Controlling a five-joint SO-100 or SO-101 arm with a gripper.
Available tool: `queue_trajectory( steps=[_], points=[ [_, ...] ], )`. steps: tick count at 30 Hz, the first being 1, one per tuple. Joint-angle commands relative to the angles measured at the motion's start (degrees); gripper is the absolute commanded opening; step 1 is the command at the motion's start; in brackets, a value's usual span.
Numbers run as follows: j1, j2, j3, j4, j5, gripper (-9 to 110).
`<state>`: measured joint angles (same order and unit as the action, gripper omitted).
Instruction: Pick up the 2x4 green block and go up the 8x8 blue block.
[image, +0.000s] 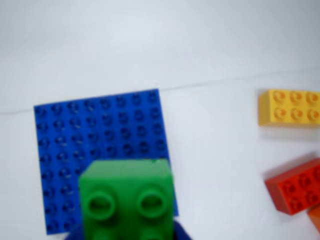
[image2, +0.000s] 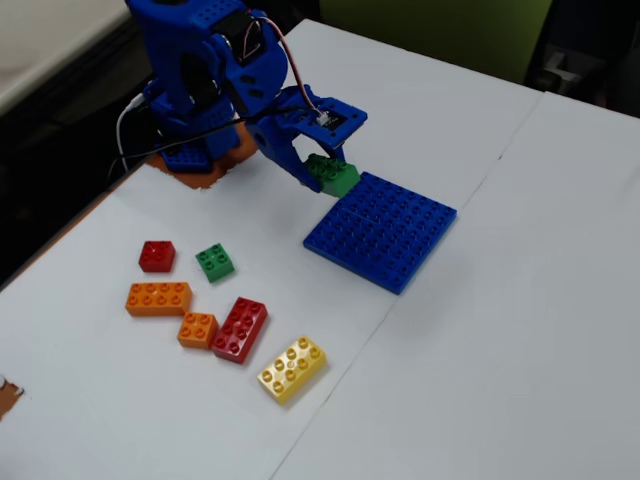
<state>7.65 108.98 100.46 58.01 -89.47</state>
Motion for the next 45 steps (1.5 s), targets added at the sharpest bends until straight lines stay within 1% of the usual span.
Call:
queue_trajectory(
  steps=[1, 12, 13, 14, 16, 17, 19, 28, 33, 39, 45],
  points=[
    [-1.58, 3.25, -3.34, -1.41, 1.41, 2],
    [-4.66, 7.82, -4.22, -2.55, 2.55, 2],
    [-4.57, 6.06, -9.4, 3.08, 0.88, 2],
    [-4.04, 2.55, -17.84, 11.16, -1.67, 2],
    [-3.16, -5.98, -36.56, 24.52, -2.2, 2],
    [-3.34, -9.14, -42.98, 27.69, -1.05, 2],
    [-4.48, -13.01, -49.22, 29.88, 0.62, 2],
    [-5.45, -20.48, -49.04, 27.42, -0.26, 2],
    [-6.42, -27.42, -48.87, 25.14, 0.97, 2],
    [-7.56, -35.07, -50.54, 24.52, 5.36, 2],
    [-8.96, -35.77, -50.54, 21.27, 8.96, 2]
  ],
)
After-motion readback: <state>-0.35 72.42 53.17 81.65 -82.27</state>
